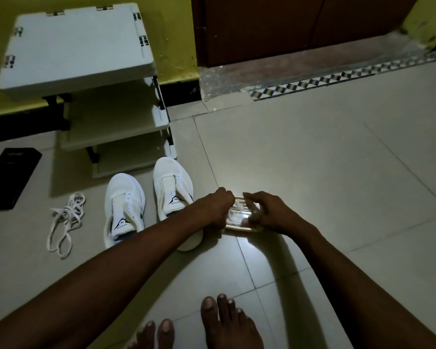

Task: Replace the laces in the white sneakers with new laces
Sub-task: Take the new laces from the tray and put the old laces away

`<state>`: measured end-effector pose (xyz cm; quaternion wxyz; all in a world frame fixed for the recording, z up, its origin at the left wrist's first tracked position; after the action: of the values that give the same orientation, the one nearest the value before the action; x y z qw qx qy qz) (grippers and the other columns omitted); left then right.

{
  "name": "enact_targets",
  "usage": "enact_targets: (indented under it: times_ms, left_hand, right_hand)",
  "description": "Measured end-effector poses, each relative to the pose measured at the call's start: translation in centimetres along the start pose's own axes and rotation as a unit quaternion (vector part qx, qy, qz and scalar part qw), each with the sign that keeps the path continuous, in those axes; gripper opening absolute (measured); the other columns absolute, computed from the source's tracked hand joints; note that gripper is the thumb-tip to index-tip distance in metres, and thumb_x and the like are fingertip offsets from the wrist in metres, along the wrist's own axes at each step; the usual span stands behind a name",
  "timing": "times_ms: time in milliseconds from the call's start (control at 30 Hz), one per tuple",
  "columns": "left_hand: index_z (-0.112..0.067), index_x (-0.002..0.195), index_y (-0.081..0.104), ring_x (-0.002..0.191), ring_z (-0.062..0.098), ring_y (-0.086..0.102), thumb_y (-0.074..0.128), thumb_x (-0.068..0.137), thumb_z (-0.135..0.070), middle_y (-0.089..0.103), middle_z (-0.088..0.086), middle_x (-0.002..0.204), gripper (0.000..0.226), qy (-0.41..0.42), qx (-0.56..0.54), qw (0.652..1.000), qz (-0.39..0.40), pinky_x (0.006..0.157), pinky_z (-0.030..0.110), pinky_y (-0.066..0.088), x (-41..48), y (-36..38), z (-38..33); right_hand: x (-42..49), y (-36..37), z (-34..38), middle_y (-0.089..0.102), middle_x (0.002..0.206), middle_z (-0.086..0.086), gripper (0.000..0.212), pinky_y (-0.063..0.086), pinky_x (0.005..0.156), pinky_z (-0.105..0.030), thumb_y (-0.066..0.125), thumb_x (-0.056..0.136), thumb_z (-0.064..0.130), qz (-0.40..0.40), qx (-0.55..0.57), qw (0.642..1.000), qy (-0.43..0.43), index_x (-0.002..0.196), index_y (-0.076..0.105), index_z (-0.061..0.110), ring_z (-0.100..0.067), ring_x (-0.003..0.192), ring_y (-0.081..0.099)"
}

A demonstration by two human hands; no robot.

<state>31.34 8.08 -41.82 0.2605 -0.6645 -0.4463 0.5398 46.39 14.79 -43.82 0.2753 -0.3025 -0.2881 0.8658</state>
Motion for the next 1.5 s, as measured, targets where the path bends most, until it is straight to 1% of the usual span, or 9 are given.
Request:
enact_targets:
  times_ms: [167, 400, 533, 633, 800, 1100, 1233, 1367, 1500]
  left_hand:
    - [-0.009, 0.119, 0.051, 0.109, 0.026, 0.051, 0.09, 0.066, -0.032, 0.05, 0.011, 0.118, 0.07, 0.042, -0.052, 0.994, -0.086, 0.084, 0.037, 0.048, -0.8, -1.6, 1.2]
    - [-0.021, 0.116, 0.068, 0.088, 0.01, 0.066, 0.087, 0.072, -0.021, 0.068, -0.002, 0.107, 0.047, 0.049, -0.221, 0.953, -0.202, 0.075, 0.03, 0.058, -6.1, -4.9, 4.9]
    - [-0.024, 0.129, 0.068, 0.107, 0.003, 0.067, 0.077, 0.08, 0.001, 0.071, -0.012, 0.115, 0.056, -0.015, -0.349, 0.889, -0.297, 0.092, 0.026, 0.057, -9.0, -5.3, 8.6]
    - [-0.045, 0.114, 0.066, 0.107, -0.01, 0.064, 0.08, 0.08, 0.001, 0.07, -0.031, 0.104, 0.059, -0.029, -0.424, 0.823, -0.377, 0.092, 0.013, 0.051, -11.4, -6.1, 10.3]
    - [-0.019, 0.131, 0.06, 0.107, 0.005, 0.07, 0.077, 0.086, 0.0, 0.07, -0.004, 0.12, 0.051, -0.046, -0.522, 0.707, -0.475, 0.093, 0.026, 0.058, -13.8, -7.1, 13.2]
    - [-0.013, 0.133, 0.063, 0.116, 0.007, 0.061, 0.073, 0.088, -0.001, 0.067, 0.0, 0.128, 0.048, -0.054, -0.385, 0.787, -0.478, 0.085, 0.005, 0.049, -11.6, -11.6, 18.8]
    - [-0.013, 0.122, 0.069, 0.109, 0.019, 0.064, 0.074, 0.089, -0.011, 0.07, 0.006, 0.118, 0.034, -0.108, -0.296, 0.822, -0.475, 0.095, 0.036, 0.054, -9.7, -13.5, 21.2]
    - [-0.012, 0.11, 0.068, 0.096, 0.016, 0.063, 0.07, 0.094, -0.019, 0.069, 0.003, 0.108, 0.018, -0.15, -0.251, 0.845, -0.448, 0.072, 0.023, 0.049, -8.1, -14.3, 22.6]
    - [-0.013, 0.117, 0.064, 0.106, 0.022, 0.064, 0.068, 0.096, -0.023, 0.067, 0.006, 0.116, 0.025, -0.165, -0.244, 0.854, -0.429, 0.089, 0.04, 0.055, -7.7, -14.3, 23.5]
  right_hand:
    - [0.0, -1.1, -1.7, 0.071, 0.111, 0.002, 0.036, 0.057, 0.089, -0.04, 0.074, 0.088, 0.023, -0.128, 0.113, 0.984, 0.047, 0.123, 0.068, 0.026, -0.017, 0.095, 0.07]
    - [-0.2, -0.9, 1.9, 0.072, 0.092, -0.01, 0.01, 0.062, 0.068, -0.053, 0.071, 0.091, 0.012, -0.128, 0.234, 0.963, 0.046, 0.1, 0.07, 0.015, -0.032, 0.078, 0.073]
    - [0.2, -0.7, 6.1, 0.065, 0.097, -0.025, 0.009, 0.063, 0.066, -0.049, 0.07, 0.092, 0.005, -0.12, 0.299, 0.947, 0.024, 0.094, 0.065, -0.002, -0.038, 0.069, 0.073]
    - [1.0, -0.5, 10.1, 0.064, 0.092, -0.028, 0.013, 0.063, 0.066, -0.047, 0.07, 0.091, 0.004, -0.133, 0.347, 0.928, 0.02, 0.094, 0.064, -0.007, -0.039, 0.066, 0.073]
    - [3.4, 0.5, 17.3, 0.069, 0.082, -0.023, 0.012, 0.062, 0.068, -0.041, 0.073, 0.087, 0.001, -0.191, 0.422, 0.886, -0.004, 0.091, 0.066, -0.007, -0.033, 0.071, 0.075]
    - [11.7, 1.2, 25.0, 0.071, 0.085, -0.024, 0.009, 0.063, 0.064, -0.037, 0.069, 0.085, -0.003, -0.25, 0.438, 0.863, 0.037, 0.092, 0.065, -0.007, -0.025, 0.062, 0.075]
    - [14.8, 1.1, 25.7, 0.071, 0.089, -0.023, 0.013, 0.064, 0.065, -0.038, 0.07, 0.083, -0.006, -0.247, 0.413, 0.876, 0.03, 0.094, 0.066, -0.003, -0.027, 0.066, 0.075]
    - [16.9, 0.8, 25.8, 0.074, 0.094, -0.013, 0.024, 0.064, 0.074, -0.041, 0.076, 0.082, 0.002, -0.224, 0.361, 0.905, 0.005, 0.106, 0.071, 0.002, -0.024, 0.08, 0.076]
    - [17.6, 0.6, 25.8, 0.076, 0.086, -0.007, 0.021, 0.063, 0.077, -0.046, 0.075, 0.076, 0.014, -0.18, 0.325, 0.928, -0.033, 0.097, 0.076, 0.012, -0.021, 0.081, 0.076]
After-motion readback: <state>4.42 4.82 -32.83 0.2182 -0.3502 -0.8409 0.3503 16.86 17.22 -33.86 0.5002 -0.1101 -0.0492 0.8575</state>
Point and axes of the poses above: each hand's wrist, its own x-axis towards the middle knuckle, its own y-axis out of the palm, z = x × y, the point moved 4 cm from there along x, towards the middle knuckle
